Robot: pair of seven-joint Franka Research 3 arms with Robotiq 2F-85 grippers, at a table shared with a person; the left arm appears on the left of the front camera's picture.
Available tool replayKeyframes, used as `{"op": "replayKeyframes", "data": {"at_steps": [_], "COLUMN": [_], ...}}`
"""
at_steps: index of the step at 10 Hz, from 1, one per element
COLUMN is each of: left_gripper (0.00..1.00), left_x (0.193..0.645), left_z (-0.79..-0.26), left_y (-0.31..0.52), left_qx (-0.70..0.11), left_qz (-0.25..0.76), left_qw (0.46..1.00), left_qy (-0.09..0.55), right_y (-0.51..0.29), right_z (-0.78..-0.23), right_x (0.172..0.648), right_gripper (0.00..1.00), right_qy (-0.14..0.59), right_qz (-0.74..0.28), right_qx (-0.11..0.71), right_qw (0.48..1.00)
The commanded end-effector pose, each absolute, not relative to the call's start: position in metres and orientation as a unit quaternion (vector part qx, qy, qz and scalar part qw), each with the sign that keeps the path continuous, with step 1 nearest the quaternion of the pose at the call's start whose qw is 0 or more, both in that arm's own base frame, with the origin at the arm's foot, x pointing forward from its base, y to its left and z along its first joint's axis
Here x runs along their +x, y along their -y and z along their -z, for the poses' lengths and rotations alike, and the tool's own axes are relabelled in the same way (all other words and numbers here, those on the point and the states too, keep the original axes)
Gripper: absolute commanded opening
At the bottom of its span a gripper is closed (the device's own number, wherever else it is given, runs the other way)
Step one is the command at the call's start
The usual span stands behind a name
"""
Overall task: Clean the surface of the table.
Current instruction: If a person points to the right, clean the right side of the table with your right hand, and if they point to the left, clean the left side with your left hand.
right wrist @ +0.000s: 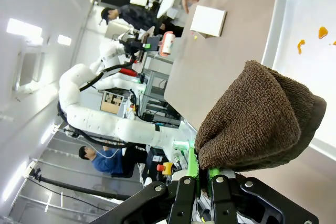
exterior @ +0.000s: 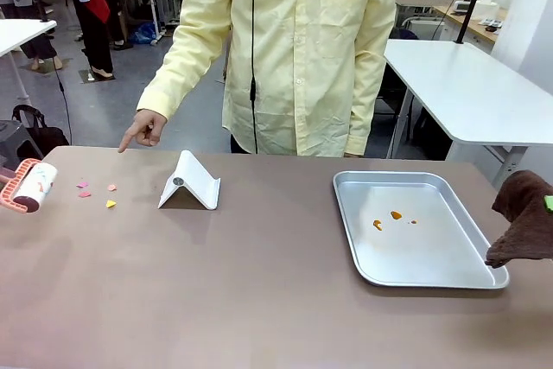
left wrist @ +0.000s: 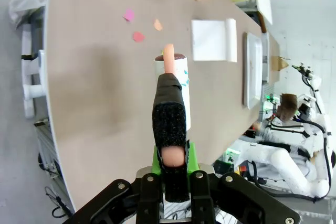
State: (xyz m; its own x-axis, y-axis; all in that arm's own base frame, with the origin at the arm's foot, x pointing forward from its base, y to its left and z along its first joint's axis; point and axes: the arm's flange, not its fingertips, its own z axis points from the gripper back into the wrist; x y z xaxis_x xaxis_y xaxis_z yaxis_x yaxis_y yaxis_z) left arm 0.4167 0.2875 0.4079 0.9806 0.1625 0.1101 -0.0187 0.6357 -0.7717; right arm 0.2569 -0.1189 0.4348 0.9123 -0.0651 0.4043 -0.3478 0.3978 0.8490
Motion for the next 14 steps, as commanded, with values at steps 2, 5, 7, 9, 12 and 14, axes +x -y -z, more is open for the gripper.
{"op": "replayKeyframes", "data": {"at_steps": [2, 5, 7, 9, 12, 14], "left_gripper": [0.19, 0.19, 0.19, 0.19, 0.19, 0.19], "left_x": [0.455, 0.473, 0.48, 0.483, 0.484, 0.486], "left_z": [-0.403, -0.394, -0.384, -0.383, -0.375, -0.367], "left_y": [-0.293, -0.293, -0.293, -0.294, -0.287, -0.283], "left_qx": [-0.408, -0.402, -0.396, -0.381, -0.37, -0.36], "left_qz": [-0.103, -0.119, -0.117, -0.111, -0.099, -0.098], "left_qw": [0.901, 0.901, 0.907, 0.914, 0.92, 0.925], "left_qy": [0.102, 0.111, 0.086, 0.088, 0.076, 0.07], "right_y": [0.117, 0.117, 0.117, 0.117, 0.117, 0.117], "right_z": [-0.441, -0.441, -0.441, -0.441, -0.441, -0.441], "right_x": [0.254, 0.254, 0.254, 0.254, 0.254, 0.254], "right_gripper": [0.0, 0.0, 0.0, 0.0, 0.0, 0.0], "right_qy": [0.185, 0.185, 0.185, 0.185, 0.185, 0.185], "right_qz": [-0.078, -0.078, -0.078, -0.078, -0.078, -0.078], "right_qx": [0.546, 0.546, 0.546, 0.546, 0.546, 0.546], "right_qw": [0.813, 0.813, 0.813, 0.813, 0.813, 0.813]}}
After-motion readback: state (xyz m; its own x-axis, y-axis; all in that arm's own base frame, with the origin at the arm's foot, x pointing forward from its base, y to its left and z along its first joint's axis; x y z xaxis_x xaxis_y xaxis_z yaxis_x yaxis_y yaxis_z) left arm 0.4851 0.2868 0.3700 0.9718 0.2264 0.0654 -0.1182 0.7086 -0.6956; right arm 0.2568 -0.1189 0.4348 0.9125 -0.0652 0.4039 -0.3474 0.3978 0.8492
